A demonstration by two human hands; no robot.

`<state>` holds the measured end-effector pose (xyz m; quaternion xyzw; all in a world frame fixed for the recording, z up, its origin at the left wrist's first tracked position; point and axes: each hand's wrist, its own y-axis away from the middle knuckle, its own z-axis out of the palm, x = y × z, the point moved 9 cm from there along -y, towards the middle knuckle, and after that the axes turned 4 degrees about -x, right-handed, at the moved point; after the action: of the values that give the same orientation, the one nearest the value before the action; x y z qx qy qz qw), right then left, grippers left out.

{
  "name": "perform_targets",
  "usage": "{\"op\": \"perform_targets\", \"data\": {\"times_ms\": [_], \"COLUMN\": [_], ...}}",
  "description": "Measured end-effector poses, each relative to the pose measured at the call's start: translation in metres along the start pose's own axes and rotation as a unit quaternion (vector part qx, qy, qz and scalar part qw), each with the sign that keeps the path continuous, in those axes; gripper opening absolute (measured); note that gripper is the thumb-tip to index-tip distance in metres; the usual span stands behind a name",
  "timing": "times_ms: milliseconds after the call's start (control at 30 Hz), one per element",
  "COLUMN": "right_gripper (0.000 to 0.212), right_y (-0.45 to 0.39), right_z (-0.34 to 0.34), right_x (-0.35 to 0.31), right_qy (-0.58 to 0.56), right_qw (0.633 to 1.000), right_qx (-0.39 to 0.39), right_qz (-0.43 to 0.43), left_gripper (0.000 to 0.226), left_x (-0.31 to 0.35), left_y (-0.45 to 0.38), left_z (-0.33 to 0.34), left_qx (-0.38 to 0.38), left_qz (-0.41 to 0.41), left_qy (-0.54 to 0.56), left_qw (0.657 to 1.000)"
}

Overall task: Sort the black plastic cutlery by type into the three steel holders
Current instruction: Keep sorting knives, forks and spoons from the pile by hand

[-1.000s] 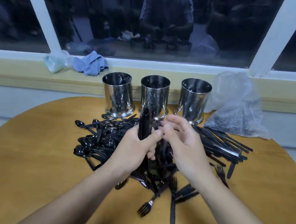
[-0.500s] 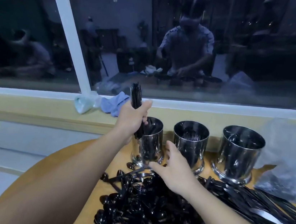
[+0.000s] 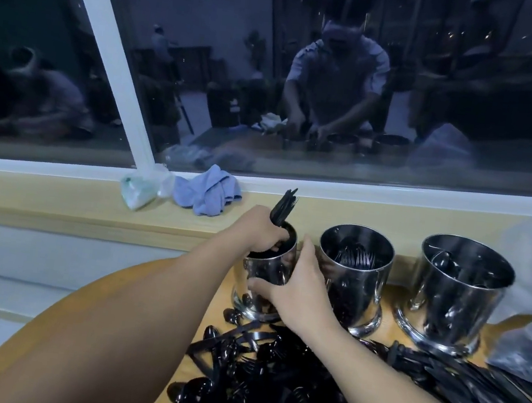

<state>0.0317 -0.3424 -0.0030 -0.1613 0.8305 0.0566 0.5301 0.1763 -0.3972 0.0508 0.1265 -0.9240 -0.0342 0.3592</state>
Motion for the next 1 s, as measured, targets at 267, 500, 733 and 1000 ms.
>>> {"op": "perform_targets", "data": {"times_ms": [267,500,733,1000], "right_gripper": [0.088,0.100,0.078,0.029], "right_y": [-0.010,-0.005,0.049,0.166], "right_z": [0.003,0.001,-0.024,-0.092], "right_x": [0.006,0.000,-0.017,-0.002], "right_qy": [0.007,0.044,0.077,0.051], "right_qw": [1.000,0.999,0.997,0.999], "right_qx": [0.012,0.005,-0.017,-0.013], "right_qz": [0.009,0.002,0.005,0.002], "left_gripper": [0.037,0.063,0.028,0.023], "left_x": [0.011,0.018,0.030,0.035], "left_y": [0.006,0.010,0.047,0.192], "left_z": [-0.007,-0.022,-0.051,0.020], "left_qx": [-0.027,0.022,0.126,0.077], "left_qz": [-0.031,0.011,0.108,0.191], "left_qy": [-0.095,-0.169,-0.132,0.021], "left_qw": [0.995,0.985,0.977,0.978]}}
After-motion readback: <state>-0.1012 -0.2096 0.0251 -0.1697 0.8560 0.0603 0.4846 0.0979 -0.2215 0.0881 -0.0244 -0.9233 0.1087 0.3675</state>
